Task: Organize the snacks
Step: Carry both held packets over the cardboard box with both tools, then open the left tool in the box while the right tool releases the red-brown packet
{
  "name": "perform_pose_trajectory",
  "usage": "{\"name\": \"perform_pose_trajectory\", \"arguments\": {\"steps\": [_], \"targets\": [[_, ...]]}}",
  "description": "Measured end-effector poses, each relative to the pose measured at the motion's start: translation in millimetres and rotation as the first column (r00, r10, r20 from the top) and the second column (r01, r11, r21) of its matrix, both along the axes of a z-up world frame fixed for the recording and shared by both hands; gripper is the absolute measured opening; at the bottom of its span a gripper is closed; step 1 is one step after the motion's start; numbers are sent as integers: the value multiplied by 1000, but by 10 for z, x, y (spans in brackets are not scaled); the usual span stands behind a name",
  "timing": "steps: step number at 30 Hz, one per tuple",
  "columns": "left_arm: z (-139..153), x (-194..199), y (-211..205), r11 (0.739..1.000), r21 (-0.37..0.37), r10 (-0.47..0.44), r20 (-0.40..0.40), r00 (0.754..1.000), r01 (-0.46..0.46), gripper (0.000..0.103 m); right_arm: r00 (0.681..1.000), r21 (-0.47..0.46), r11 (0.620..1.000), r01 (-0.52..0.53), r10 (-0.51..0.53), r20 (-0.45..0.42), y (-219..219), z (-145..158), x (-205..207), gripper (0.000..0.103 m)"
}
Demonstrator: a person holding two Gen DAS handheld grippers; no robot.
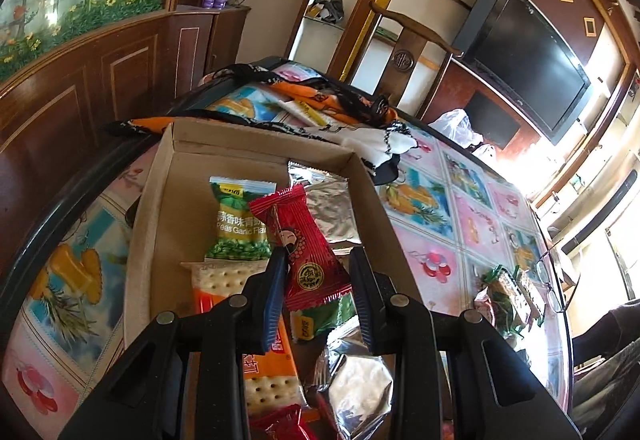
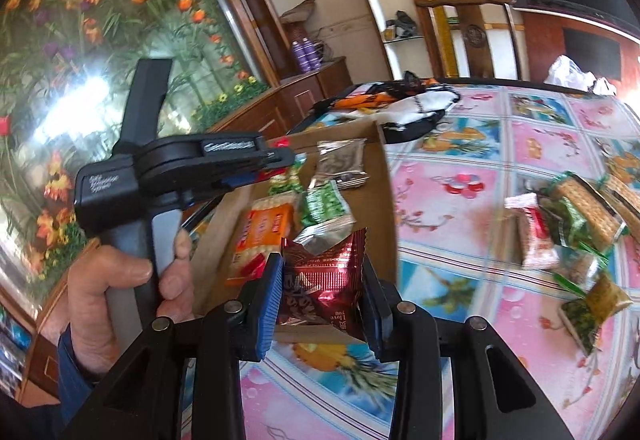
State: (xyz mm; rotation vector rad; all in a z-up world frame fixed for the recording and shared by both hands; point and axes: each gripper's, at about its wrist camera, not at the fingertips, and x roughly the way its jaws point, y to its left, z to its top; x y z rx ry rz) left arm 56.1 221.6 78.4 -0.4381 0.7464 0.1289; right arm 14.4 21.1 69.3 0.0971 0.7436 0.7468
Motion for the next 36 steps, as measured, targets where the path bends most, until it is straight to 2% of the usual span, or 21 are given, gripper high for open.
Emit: {"name": "perform_pose_trajectory", "arguments": {"steps": [8, 20, 31, 36], "targets": [[-13, -2, 28, 1000, -7, -7, -1, 1000, 7, 30, 998, -47, 997, -58, 57, -15, 264, -128, -5, 39], [-64, 31, 2, 1000, 9, -3, -32, 999, 3, 31, 996, -68, 996, -65, 61, -59, 448, -262, 178, 40], [-83, 52, -38, 1000, 24, -9, -43, 999, 11, 30, 996, -78, 995, -68, 63, -62, 496, -291, 222, 41], [-80, 53, -95, 999, 44, -18, -37, 999, 20, 31, 996, -86, 993, -75, 70, -59, 467, -272, 196, 50]]}}
